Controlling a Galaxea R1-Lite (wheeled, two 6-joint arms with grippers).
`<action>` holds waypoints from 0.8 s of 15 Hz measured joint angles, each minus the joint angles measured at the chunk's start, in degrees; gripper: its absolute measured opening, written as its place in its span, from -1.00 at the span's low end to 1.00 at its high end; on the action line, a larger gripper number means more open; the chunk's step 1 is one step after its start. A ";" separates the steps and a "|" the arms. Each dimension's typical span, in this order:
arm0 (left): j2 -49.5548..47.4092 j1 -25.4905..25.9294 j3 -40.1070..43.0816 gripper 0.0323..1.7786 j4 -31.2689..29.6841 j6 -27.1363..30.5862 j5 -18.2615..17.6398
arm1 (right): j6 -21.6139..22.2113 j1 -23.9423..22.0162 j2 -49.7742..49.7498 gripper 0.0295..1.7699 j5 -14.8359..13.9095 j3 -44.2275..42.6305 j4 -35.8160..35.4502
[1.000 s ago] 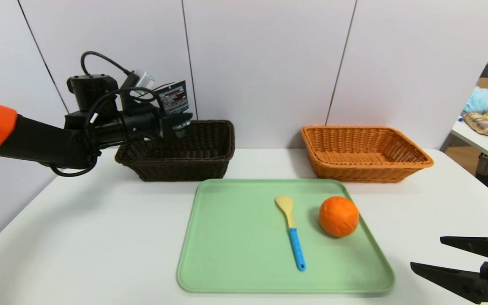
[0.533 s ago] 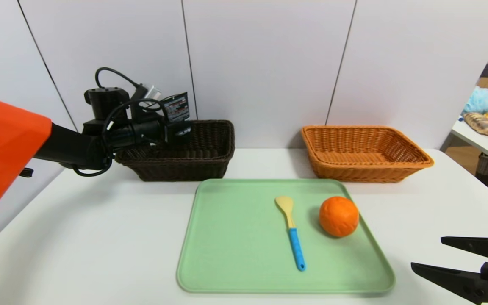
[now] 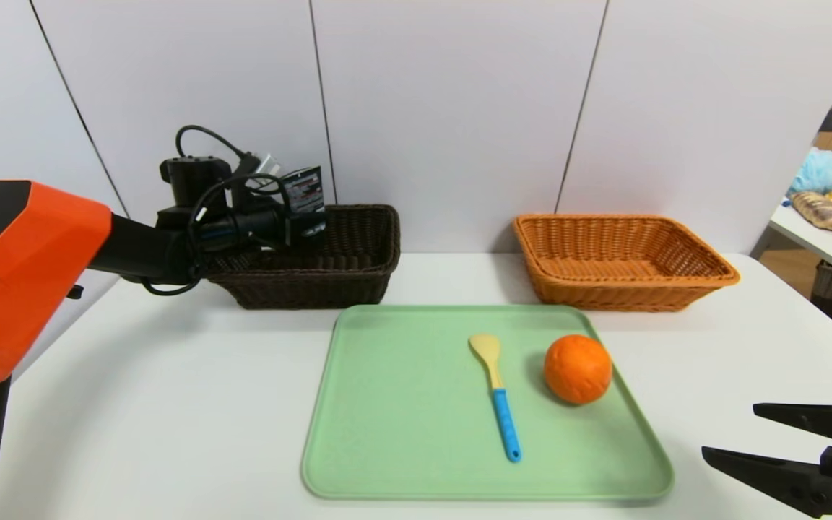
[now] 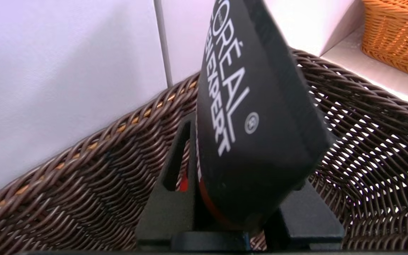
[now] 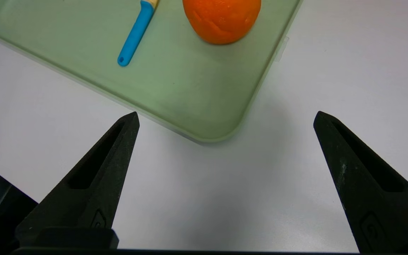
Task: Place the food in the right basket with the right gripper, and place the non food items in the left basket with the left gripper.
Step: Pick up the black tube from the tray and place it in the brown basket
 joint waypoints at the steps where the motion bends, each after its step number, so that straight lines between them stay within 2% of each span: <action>1: 0.22 0.00 -1.35 -0.47 1.66 0.02 -0.02 | -0.02 -0.02 0.00 0.92 0.05 0.02 0.00; 6: 1.82 -0.20 -8.17 -0.47 10.15 0.44 -0.05 | 0.00 -0.06 0.00 0.92 0.07 0.05 -0.06; 12: 4.61 -0.04 -9.24 -0.47 10.90 5.03 -0.11 | 0.00 -0.04 0.07 0.92 0.05 0.00 -0.06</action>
